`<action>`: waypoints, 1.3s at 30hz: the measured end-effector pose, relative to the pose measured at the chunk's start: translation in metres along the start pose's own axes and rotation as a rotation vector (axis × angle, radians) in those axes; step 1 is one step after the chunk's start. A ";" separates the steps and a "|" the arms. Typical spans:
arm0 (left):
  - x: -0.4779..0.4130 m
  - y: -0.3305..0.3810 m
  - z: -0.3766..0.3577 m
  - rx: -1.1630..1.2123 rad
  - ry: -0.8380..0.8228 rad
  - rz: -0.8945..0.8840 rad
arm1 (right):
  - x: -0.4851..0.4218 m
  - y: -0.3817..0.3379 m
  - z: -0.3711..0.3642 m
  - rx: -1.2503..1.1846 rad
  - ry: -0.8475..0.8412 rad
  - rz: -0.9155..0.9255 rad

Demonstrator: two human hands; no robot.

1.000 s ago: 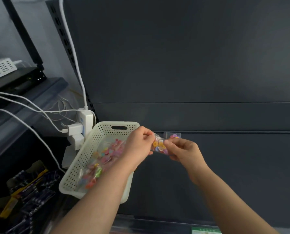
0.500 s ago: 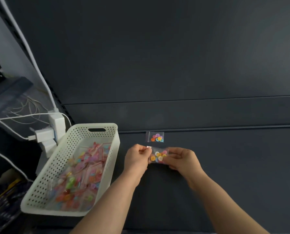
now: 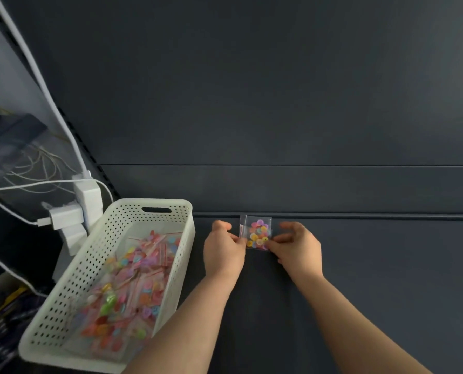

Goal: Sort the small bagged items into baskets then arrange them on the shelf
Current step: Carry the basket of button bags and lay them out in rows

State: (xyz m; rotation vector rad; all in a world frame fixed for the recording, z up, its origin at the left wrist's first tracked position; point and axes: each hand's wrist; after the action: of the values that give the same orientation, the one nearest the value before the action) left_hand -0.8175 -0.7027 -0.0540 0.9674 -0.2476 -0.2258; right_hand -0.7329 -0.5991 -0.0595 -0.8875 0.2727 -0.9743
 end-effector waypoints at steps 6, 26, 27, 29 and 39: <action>0.010 0.016 0.017 -0.044 -0.030 -0.082 | 0.011 -0.007 0.007 0.107 0.068 0.110; 0.001 -0.049 0.181 -0.439 -0.108 -0.125 | 0.121 -0.089 -0.053 0.591 0.032 0.728; -0.002 -0.050 0.175 -0.468 -0.104 -0.109 | 0.123 -0.089 -0.053 0.606 0.025 0.712; -0.008 -0.053 0.164 -0.521 -0.072 -0.107 | 0.126 -0.089 -0.053 0.627 0.018 0.683; -0.013 -0.050 0.156 -0.655 -0.140 -0.253 | 0.132 -0.091 -0.054 0.627 -0.029 0.573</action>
State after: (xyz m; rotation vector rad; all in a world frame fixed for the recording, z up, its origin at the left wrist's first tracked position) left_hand -0.8818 -0.8485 -0.0122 0.3291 -0.1603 -0.5680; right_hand -0.7447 -0.7574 -0.0020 -0.2182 0.1636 -0.4579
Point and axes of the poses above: each hand's wrist, its own x-axis away from the middle knuckle, its own z-axis out of the back of the hand, y = z × x, and after that the axes turned 11 degrees about x, right-handed
